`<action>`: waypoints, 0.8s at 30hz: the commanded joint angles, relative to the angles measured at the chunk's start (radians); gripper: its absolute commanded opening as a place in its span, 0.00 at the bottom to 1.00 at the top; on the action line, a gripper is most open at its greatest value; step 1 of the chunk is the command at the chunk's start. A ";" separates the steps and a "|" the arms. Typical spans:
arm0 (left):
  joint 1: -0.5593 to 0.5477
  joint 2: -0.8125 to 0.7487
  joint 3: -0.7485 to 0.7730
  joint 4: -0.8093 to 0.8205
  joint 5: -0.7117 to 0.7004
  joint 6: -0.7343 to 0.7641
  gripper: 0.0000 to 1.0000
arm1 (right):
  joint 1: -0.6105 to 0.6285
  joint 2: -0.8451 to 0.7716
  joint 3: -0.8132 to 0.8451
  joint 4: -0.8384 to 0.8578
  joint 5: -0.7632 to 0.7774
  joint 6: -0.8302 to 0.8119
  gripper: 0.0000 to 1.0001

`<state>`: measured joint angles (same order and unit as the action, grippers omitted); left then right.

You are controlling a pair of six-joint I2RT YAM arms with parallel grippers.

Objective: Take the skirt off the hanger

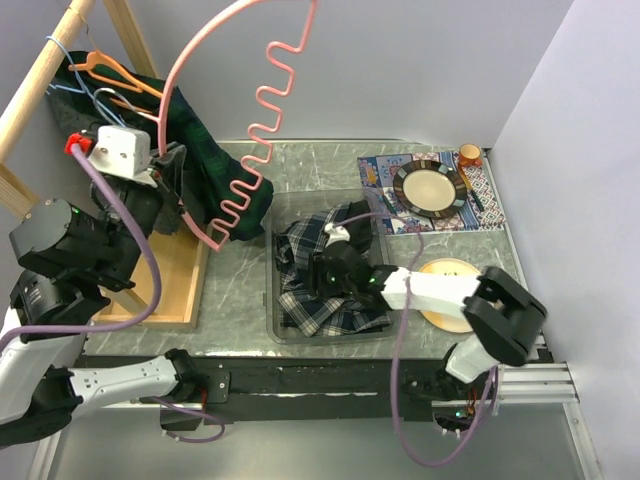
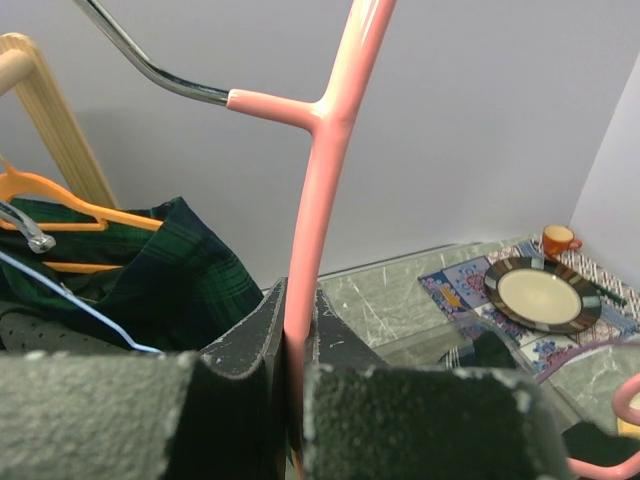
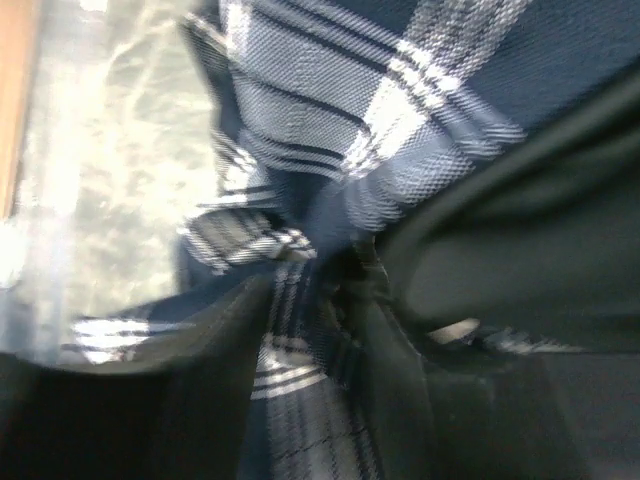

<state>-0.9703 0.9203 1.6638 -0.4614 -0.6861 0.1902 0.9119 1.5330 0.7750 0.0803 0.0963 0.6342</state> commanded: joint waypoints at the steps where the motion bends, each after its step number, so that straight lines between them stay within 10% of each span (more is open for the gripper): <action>1: -0.002 -0.003 0.010 -0.005 0.091 0.047 0.01 | -0.004 -0.260 0.076 -0.172 0.021 -0.047 0.70; 10: -0.002 -0.084 -0.121 -0.129 0.327 0.219 0.01 | -0.132 -0.640 0.531 -0.548 -0.309 -0.235 0.92; 24: -0.002 -0.104 -0.251 -0.188 0.398 0.420 0.01 | -0.146 -0.481 1.196 -0.933 -0.526 -0.344 0.96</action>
<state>-0.9707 0.8360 1.4223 -0.6853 -0.3271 0.5377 0.7689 0.9520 1.9320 -0.7055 -0.3683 0.3252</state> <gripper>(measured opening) 0.080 0.963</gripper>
